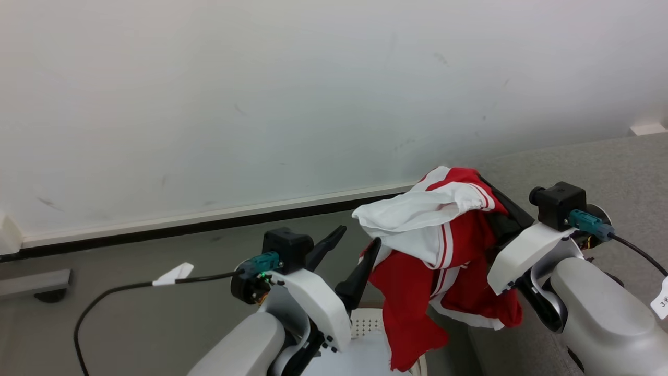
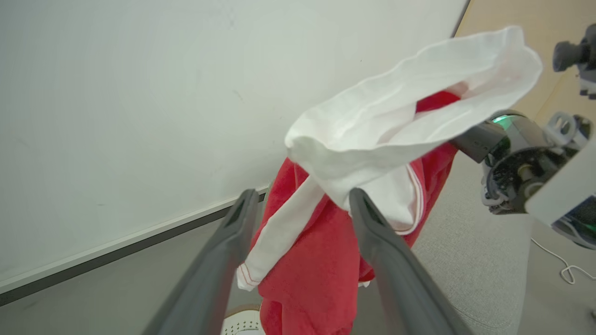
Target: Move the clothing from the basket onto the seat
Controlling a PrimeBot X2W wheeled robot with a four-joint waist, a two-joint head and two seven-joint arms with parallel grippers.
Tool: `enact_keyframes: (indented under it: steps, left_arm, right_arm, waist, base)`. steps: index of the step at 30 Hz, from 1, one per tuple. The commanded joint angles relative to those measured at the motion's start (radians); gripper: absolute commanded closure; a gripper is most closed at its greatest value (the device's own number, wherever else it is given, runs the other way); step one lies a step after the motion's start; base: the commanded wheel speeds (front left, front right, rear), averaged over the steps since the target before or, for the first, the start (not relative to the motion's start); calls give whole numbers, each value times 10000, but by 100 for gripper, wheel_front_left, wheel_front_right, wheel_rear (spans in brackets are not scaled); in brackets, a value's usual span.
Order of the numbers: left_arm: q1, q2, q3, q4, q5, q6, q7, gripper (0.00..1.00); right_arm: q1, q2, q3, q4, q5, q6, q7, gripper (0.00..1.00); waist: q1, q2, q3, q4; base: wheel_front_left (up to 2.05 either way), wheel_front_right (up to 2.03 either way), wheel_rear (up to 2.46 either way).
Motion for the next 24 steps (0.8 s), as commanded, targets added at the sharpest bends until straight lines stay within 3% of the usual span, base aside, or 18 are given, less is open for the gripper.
enact_keyframes:
  steps: [1, 11, 24]
  left_arm:
    - [107, 73, -3, -45, -39, 18, 16, 0]
    - [184, 80, -75, -204, -118, 46, 9, 0]
    - [72, 67, -118, -458, -157, 101, -66, 0]
  right_arm:
    - [96, -49, -72, -82, -147, -21, -57, 100]
    - [39, -325, -249, -258, -179, -22, -56, 100]
    - [-188, -1044, -633, -854, -344, -22, -54, 100]
  waist:
    - [0, -1, 9, -56]
    - [0, -1, 96, -653]
    - [0, -1, 360, -2075]
  base:
    - [0, 0, 0]
    - [0, 0, 0]
    - [0, 0, 0]
